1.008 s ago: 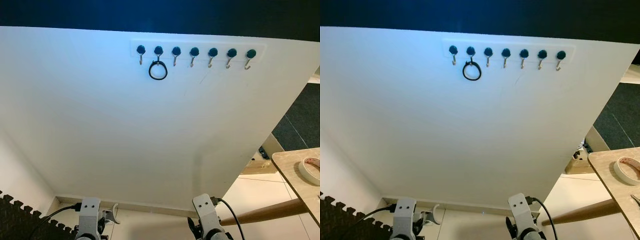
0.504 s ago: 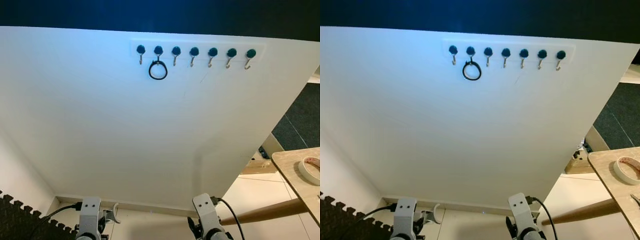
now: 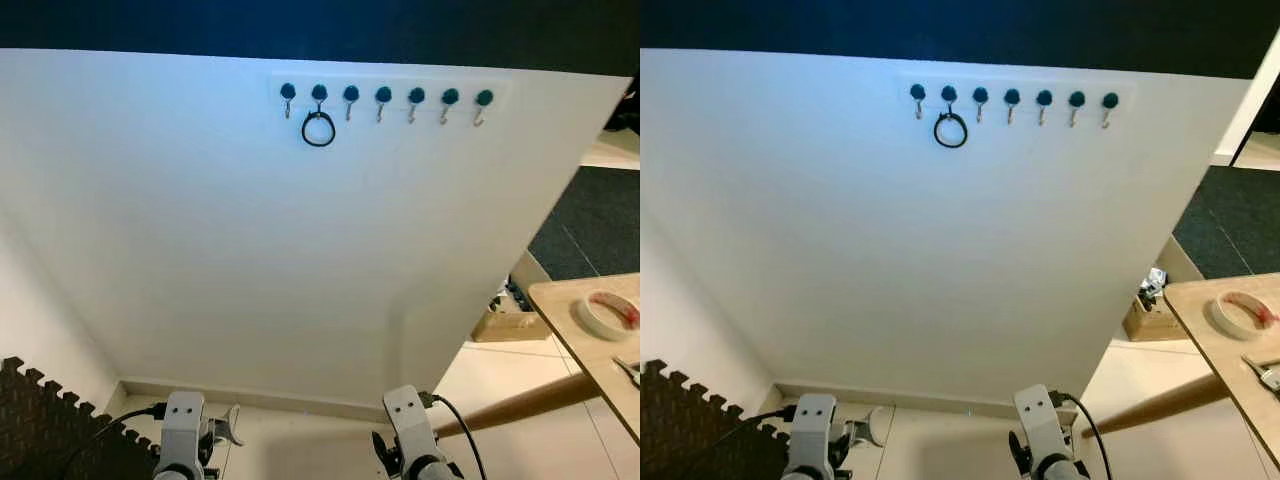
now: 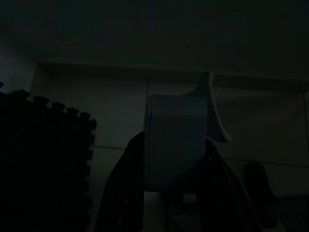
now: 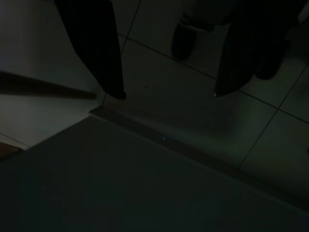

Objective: Hang keys on a hook

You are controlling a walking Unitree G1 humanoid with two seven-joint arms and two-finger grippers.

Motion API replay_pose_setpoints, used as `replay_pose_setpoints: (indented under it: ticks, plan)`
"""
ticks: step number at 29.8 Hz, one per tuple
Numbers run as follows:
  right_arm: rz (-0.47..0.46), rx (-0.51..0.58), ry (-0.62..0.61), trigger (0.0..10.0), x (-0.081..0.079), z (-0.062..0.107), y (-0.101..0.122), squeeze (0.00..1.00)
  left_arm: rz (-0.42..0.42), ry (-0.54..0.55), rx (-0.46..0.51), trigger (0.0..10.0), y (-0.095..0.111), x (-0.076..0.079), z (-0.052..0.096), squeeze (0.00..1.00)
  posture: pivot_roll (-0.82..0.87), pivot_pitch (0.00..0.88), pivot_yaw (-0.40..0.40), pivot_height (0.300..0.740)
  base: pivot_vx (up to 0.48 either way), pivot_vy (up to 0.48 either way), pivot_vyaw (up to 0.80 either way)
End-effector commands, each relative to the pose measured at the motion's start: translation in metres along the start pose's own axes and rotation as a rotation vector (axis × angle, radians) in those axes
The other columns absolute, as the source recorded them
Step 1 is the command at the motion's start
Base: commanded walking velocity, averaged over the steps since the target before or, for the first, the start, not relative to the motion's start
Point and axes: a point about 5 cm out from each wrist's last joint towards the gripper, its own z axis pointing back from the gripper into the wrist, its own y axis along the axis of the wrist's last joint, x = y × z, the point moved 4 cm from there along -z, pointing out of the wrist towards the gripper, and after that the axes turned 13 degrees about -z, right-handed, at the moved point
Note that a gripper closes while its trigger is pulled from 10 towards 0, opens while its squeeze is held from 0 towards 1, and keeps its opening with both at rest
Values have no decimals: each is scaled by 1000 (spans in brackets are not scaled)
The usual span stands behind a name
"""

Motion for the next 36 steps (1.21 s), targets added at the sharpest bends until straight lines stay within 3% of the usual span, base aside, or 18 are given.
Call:
replay_pose_setpoints:
  ticks: [1, 23, 36]
  plan:
    - [-31, -23, -4, 10000, -1, 2, -7, 0, -8, -17, -8, 10000, -4, 6, 1, 0, 25, 70, -2, 740, -379, 0, 0]
    - [-40, -20, -11, 10000, -2, 1, -5, 0, -53, -50, 5, 10000, 3, 10, -1, 0, 27, 74, 10, 740, -366, 0, 0]
    - [-38, -18, -12, 10000, -3, 1, -5, 0, -92, -72, 12, 10000, 4, 14, -1, 0, 32, 76, 13, 740, 0, 0, 0]
